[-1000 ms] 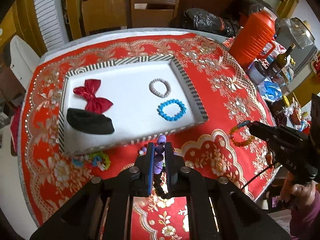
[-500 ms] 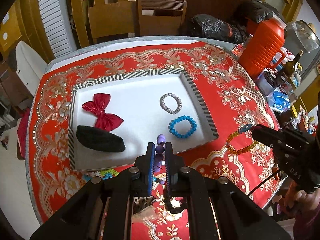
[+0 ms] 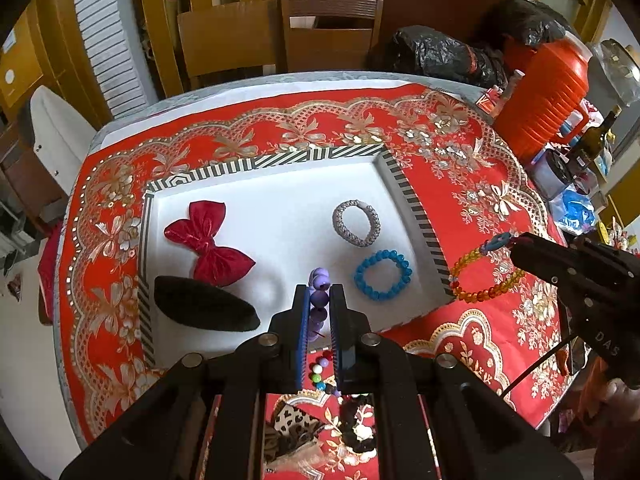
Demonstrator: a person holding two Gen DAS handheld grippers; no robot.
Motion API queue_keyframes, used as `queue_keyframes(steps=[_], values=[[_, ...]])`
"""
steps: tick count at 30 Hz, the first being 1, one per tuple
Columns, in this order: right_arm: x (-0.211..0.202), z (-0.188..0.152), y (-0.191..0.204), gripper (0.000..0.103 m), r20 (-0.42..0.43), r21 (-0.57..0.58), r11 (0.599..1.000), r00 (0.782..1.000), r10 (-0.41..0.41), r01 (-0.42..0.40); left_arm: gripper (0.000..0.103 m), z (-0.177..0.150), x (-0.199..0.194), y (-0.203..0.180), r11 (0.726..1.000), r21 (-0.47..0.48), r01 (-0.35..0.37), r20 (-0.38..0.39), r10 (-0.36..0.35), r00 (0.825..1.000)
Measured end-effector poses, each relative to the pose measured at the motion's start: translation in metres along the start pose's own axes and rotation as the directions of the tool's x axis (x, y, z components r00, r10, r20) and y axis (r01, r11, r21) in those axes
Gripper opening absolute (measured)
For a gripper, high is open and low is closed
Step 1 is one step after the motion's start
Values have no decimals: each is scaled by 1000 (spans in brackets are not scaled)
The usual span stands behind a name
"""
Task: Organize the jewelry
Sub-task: 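Carry purple bracelet into tray with left tool while right tool places rainbow bracelet there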
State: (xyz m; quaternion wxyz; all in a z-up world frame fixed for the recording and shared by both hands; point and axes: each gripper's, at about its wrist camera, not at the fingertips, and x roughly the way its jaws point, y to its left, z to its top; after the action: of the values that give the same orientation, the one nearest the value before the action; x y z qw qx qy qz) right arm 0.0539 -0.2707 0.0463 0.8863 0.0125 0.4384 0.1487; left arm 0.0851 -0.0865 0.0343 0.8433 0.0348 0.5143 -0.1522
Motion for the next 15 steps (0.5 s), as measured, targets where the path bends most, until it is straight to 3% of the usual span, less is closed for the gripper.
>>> queue_keyframes(steps=[15], values=[[38, 30, 1, 11, -40, -22, 1000, 999, 11, -12, 0, 24, 28, 15, 999, -35, 6, -38, -7, 999]])
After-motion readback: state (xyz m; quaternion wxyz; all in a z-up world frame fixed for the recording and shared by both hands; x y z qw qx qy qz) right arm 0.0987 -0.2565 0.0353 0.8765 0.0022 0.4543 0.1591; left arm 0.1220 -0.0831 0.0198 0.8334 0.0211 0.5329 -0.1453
